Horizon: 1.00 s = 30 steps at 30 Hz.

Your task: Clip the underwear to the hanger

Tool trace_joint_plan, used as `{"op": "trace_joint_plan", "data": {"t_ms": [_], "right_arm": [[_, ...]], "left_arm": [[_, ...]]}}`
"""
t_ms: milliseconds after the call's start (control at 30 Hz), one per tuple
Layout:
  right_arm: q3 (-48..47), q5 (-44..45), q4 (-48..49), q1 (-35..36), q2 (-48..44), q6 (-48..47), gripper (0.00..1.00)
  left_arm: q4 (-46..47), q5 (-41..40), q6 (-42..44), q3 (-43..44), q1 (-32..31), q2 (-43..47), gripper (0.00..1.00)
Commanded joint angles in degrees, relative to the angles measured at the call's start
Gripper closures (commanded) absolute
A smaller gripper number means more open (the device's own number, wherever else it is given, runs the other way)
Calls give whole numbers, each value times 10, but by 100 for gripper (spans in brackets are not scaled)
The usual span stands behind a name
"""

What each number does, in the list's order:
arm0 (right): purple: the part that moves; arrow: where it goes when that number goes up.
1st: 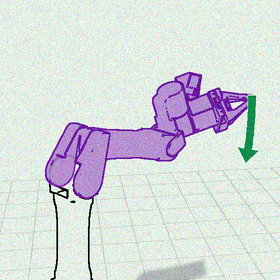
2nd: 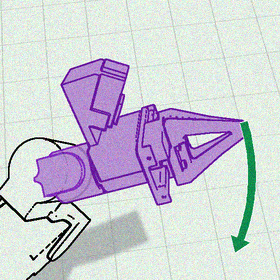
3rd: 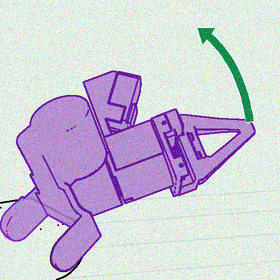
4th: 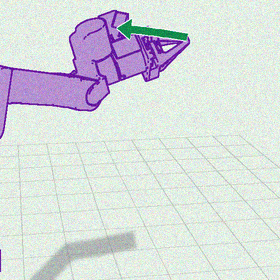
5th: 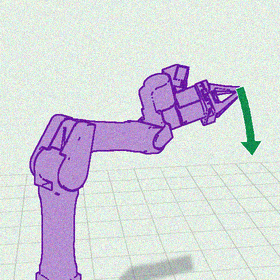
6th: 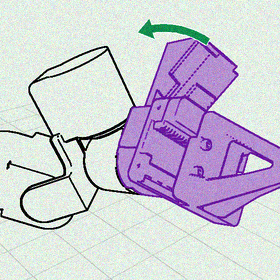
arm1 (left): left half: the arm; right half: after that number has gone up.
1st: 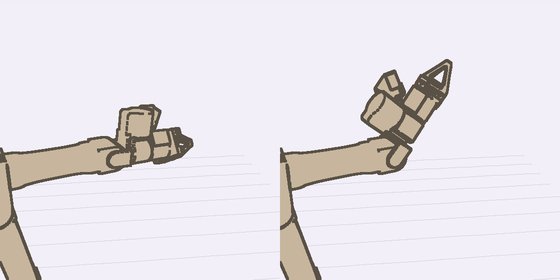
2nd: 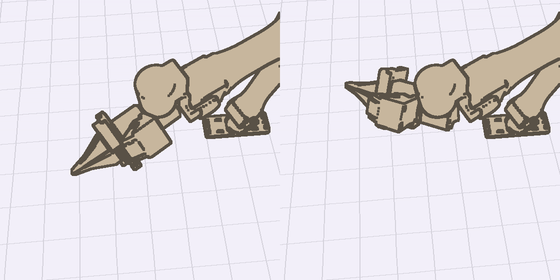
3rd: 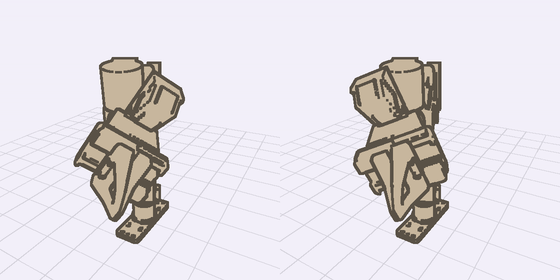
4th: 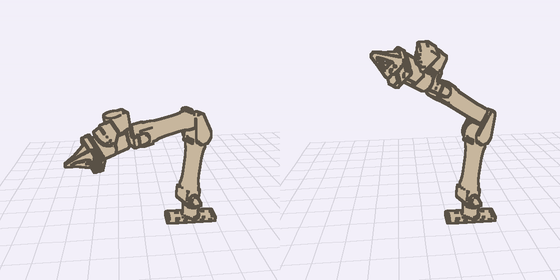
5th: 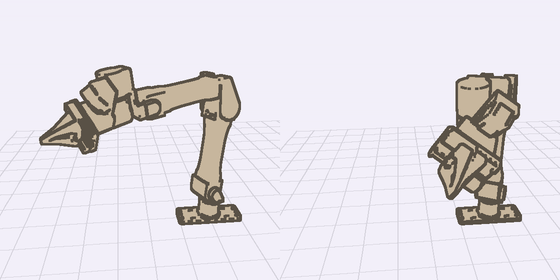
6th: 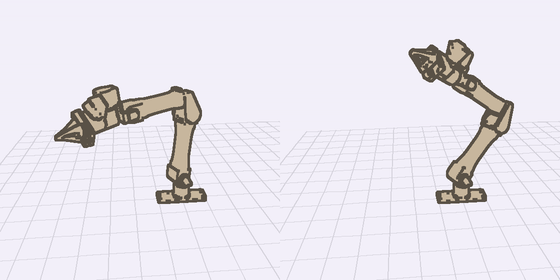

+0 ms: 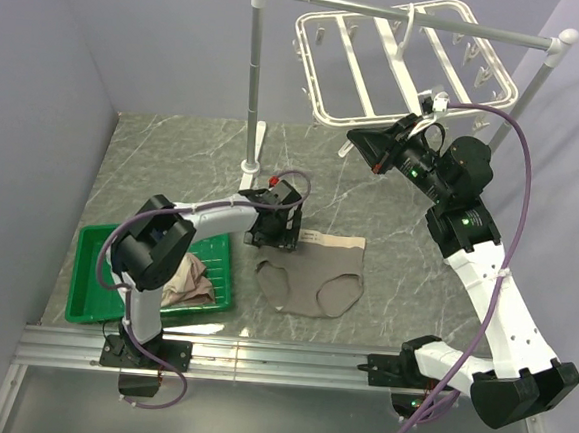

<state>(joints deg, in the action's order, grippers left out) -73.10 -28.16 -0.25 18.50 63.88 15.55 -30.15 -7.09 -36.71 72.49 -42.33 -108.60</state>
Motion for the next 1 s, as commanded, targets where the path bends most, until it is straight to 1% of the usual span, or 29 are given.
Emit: {"op": "trace_joint_plan", "data": {"t_ms": [0, 133, 267, 333, 433, 467, 533, 567, 633, 667, 700, 733, 800, 833, 867, 900, 933, 967], "right_arm": [[-4, -2, 7, 2, -12, -4, 100], [2, -1, 8, 1, -10, -4, 100], [2, -2, 9, 1, -8, -3, 100], [-1, -1, 10, 1, -8, -2, 100], [-1, 1, 7, 1, -9, -7, 100], [0, 1, 7, 1, -11, -8, 100], [1, 0, 7, 1, -12, -10, 100], [2, 0, 7, 1, -12, -10, 100], [2, 0, 7, 1, -13, -9, 100], [2, 2, 7, 1, -15, -9, 100], [3, 3, 7, 0, -15, -9, 100], [4, 3, 7, 0, -16, -9, 100], [5, 5, 7, 1, -17, -8, 100], [5, 5, 7, 0, -17, -8, 100], [5, 5, 7, 0, -17, -7, 100], [5, 5, 7, 1, -17, -5, 100], [6, 5, 7, 1, -17, -3, 100], [6, 7, 7, 0, -15, -1, 100]], "left_arm": [[-11, -6, -5, 19, 1, -25, 8], [-20, -20, 14, 61, -16, -57, 15], [-38, -52, 38, 116, -47, -122, 24], [-53, -74, 59, 152, -70, -145, 26], [-57, -81, 77, 172, -83, -168, 36], [-58, -81, 81, 175, -84, -177, 43], [-61, -81, 91, 184, -85, -187, 51], [-61, -79, 94, 187, -85, -193, 65], [-56, -72, 101, 184, -84, -189, 83], [-58, -70, 101, 182, -86, -179, 99], [-54, -71, 101, 178, -86, -167, 100], [-28, -71, 103, 148, -86, -152, 99], [18, -77, 103, 102, -87, -83, 100], [42, -78, 108, 46, -87, -55, 100], [103, -78, 110, 18, -88, 3, 100], [131, -80, 115, -11, -88, 31, 100], [161, -80, 124, -61, -89, 83, 100], [210, -79, 134, -82, -93, 105, 100]]}}
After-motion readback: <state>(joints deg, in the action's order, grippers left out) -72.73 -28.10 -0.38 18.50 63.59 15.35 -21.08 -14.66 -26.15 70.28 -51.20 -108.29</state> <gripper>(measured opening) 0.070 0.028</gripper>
